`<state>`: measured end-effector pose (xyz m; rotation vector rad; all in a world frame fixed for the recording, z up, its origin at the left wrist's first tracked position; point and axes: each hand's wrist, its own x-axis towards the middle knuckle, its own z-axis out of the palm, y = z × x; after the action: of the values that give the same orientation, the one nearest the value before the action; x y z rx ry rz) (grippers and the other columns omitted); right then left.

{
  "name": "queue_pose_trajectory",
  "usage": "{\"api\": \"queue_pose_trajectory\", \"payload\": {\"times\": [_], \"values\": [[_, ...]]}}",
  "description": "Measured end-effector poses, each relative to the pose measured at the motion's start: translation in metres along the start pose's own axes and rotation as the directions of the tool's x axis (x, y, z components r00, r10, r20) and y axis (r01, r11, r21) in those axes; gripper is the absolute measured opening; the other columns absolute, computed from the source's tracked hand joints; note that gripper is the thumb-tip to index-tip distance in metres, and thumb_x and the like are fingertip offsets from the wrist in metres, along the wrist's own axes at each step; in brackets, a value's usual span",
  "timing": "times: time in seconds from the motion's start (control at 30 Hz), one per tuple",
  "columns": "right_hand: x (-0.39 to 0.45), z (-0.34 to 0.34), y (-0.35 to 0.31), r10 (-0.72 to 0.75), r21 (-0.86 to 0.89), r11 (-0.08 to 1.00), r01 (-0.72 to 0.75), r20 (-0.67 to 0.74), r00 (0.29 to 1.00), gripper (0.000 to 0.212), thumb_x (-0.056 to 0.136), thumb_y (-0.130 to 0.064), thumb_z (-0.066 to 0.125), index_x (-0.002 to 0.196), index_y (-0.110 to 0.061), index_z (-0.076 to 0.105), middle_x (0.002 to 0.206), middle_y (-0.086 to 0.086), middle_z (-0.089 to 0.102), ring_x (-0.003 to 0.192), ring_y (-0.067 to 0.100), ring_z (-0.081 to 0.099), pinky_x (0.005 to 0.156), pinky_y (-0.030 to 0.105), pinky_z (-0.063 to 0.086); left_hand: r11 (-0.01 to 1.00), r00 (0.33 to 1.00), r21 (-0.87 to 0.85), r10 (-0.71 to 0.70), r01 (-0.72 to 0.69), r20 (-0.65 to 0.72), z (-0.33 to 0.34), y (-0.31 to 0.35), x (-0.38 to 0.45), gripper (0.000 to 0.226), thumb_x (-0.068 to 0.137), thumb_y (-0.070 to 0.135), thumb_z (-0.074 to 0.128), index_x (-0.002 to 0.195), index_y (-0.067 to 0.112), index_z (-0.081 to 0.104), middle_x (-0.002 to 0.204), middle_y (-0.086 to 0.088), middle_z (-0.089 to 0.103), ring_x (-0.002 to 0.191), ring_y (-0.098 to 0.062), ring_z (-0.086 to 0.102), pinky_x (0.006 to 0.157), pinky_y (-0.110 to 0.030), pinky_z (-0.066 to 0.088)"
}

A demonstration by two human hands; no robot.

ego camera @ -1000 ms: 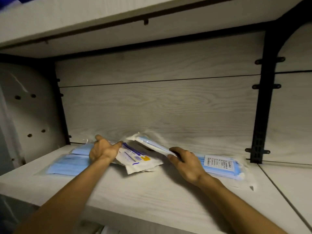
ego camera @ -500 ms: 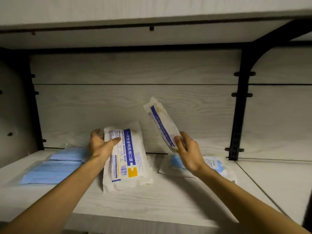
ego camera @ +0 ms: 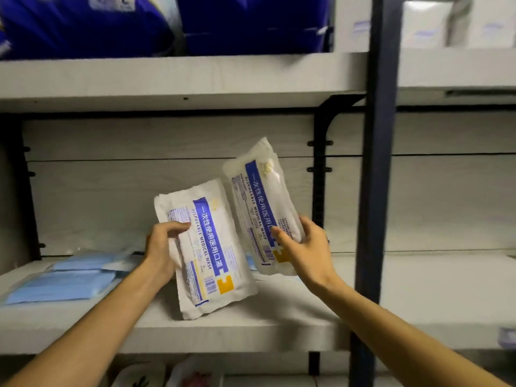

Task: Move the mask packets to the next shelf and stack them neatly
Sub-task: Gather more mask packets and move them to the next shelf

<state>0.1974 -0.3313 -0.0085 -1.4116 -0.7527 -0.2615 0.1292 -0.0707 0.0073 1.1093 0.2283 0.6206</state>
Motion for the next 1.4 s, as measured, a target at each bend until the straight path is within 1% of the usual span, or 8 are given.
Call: {"api": "queue_pose_trajectory", "payload": {"times": [0.2,0.43,0.63,0.73,0.83,0.93,1.17,1.4], "values": [[-0.07,-0.056,-0.038,-0.064,-0.018,0.998,0.064,-0.009,0.998,0.021,0.092,-0.023,0.073,0.111,-0.021,0.064,0.103,-0.001,0.074,0.094,0.02,0.075,0.076,0.038,0.065,1.0,0.987,-0.011,0.027,-0.026,0.159,0.064,-0.014,-0.082,0.027,0.082,0.003,0.048,0.096,0.006,0.072,0.083,-0.009,0.077,0.072,-0.027,0.073,0.084,-0.04,0.055],[-0.133,-0.134,-0.063,-0.11,-0.041,0.993,0.108,-0.049,0.993,0.025,0.091,-0.021,0.071,0.112,-0.026,0.058,0.105,-0.007,0.071,0.096,0.012,0.075,0.071,0.027,0.063,0.992,0.944,0.074,0.077,-0.106,0.321,0.127,-0.04,-0.161,0.022,0.076,0.005,0.057,0.094,0.003,0.069,0.08,-0.009,0.077,0.07,-0.025,0.075,0.063,-0.031,0.063],[-0.151,-0.243,-0.066,-0.058,-0.147,0.989,0.025,-0.224,0.973,0.026,0.09,-0.028,0.071,0.112,-0.036,0.059,0.107,-0.004,0.074,0.094,0.016,0.076,0.075,0.039,0.065,0.928,0.877,0.209,0.193,-0.309,0.439,0.195,-0.067,-0.208,0.039,0.069,0.013,0.072,0.106,-0.001,0.065,0.097,-0.02,0.076,0.084,-0.037,0.076,0.072,-0.045,0.063],[-0.155,-0.296,-0.059,-0.023,-0.213,0.976,-0.042,-0.293,0.956,0.027,0.092,-0.028,0.071,0.117,-0.027,0.061,0.108,-0.001,0.074,0.093,0.017,0.076,0.076,0.043,0.065,0.909,0.843,0.26,0.154,-0.325,0.515,0.24,-0.085,-0.226,0.036,0.07,0.012,0.074,0.102,-0.002,0.064,0.094,-0.019,0.077,0.083,-0.036,0.077,0.069,-0.044,0.064],[-0.162,-0.342,-0.052,0.014,-0.229,0.968,-0.103,-0.359,0.933,0.035,0.093,-0.026,0.07,0.125,-0.015,0.06,0.11,0.002,0.074,0.093,0.014,0.076,0.075,0.039,0.065,0.92,0.86,0.279,0.106,-0.275,0.499,0.291,-0.112,-0.233,0.021,0.08,-0.002,0.076,0.098,-0.001,0.066,0.085,-0.013,0.079,0.072,-0.026,0.077,0.056,-0.029,0.061],[-0.165,-0.389,-0.043,0.04,-0.263,0.951,-0.162,-0.415,0.909,0.035,0.093,-0.024,0.071,0.125,-0.013,0.061,0.11,0.002,0.074,0.091,0.011,0.076,0.073,0.032,0.065,0.921,0.881,0.319,0.05,-0.223,0.471,0.34,-0.144,-0.227,0.018,0.088,0.0,0.071,0.106,-0.001,0.067,0.095,-0.013,0.078,0.08,-0.026,0.077,0.056,-0.024,0.06],[-0.153,-0.494,-0.025,0.162,-0.294,0.894,-0.338,-0.493,0.855,0.038,0.092,-0.024,0.072,0.124,-0.019,0.052,0.112,0.001,0.071,0.085,0.011,0.076,0.062,0.022,0.061,0.946,0.902,0.311,-0.049,-0.096,0.429,0.446,-0.22,-0.193,0.018,0.088,0.008,0.073,0.105,0.006,0.067,0.096,-0.011,0.079,0.081,-0.026,0.077,0.074,-0.036,0.061],[-0.094,-0.599,-0.017,0.357,-0.331,0.758,-0.562,-0.511,0.782,0.038,0.09,-0.027,0.074,0.12,-0.025,0.051,0.103,0.0,0.072,0.085,0.019,0.077,0.07,0.037,0.065,0.951,0.873,0.304,-0.197,0.059,0.446,0.543,-0.272,-0.139,0.024,0.088,0.013,0.076,0.107,0.003,0.065,0.09,-0.011,0.078,0.076,-0.025,0.075,0.067,-0.032,0.057]]}}
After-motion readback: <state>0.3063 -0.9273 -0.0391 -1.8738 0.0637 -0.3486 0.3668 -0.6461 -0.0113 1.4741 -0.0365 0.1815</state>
